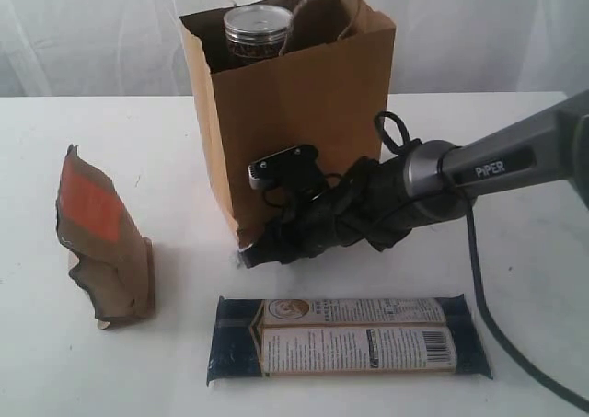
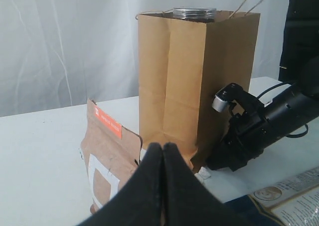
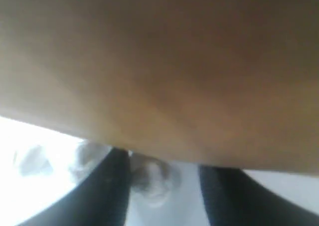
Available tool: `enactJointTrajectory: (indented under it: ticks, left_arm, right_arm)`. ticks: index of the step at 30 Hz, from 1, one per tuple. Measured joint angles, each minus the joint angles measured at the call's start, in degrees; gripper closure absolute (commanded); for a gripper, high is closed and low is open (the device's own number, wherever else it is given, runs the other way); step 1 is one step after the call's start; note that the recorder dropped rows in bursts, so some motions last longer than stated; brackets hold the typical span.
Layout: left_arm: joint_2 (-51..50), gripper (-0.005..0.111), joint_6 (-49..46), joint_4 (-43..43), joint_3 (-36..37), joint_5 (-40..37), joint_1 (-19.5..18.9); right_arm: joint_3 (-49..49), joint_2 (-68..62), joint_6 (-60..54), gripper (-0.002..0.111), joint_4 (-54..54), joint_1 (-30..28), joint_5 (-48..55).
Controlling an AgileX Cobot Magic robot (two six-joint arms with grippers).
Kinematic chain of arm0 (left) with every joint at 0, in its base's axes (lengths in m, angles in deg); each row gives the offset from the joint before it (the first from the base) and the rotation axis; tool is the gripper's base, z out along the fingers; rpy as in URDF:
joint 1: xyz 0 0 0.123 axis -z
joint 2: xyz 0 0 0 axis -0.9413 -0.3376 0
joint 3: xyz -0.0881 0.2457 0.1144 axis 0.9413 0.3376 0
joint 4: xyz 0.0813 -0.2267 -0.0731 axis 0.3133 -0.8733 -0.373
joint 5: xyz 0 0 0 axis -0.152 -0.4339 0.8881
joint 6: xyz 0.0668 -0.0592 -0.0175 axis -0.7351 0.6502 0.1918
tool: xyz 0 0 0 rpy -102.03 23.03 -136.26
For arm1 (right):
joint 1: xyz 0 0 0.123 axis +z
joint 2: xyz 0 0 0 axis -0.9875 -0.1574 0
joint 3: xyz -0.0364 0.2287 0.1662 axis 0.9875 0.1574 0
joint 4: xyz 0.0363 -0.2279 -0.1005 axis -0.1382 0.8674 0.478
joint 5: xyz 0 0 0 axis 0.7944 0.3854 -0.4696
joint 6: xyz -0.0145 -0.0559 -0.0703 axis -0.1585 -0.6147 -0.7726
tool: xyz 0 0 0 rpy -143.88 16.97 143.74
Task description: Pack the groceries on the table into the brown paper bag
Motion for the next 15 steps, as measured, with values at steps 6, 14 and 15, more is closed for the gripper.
enactJointTrajectory:
  ticks: [6, 14, 15]
  left_arm:
    - [0.0, 0.107, 0.0, 0.0, 0.0, 0.0, 0.0]
    - [0.0, 0.107, 0.0, 0.0, 0.0, 0.0, 0.0]
    - [0.0, 0.107, 0.0, 0.0, 0.0, 0.0, 0.0]
  right_arm:
    - [-0.4, 0.0, 2.8, 0.108, -0.6, -0.1, 2.6]
    - [2.0, 2.0, 5.3, 0.108, -0.9, -0.1, 7.0]
    - [3.4, 3.0, 5.6, 0.108, -0.9, -0.1, 7.2]
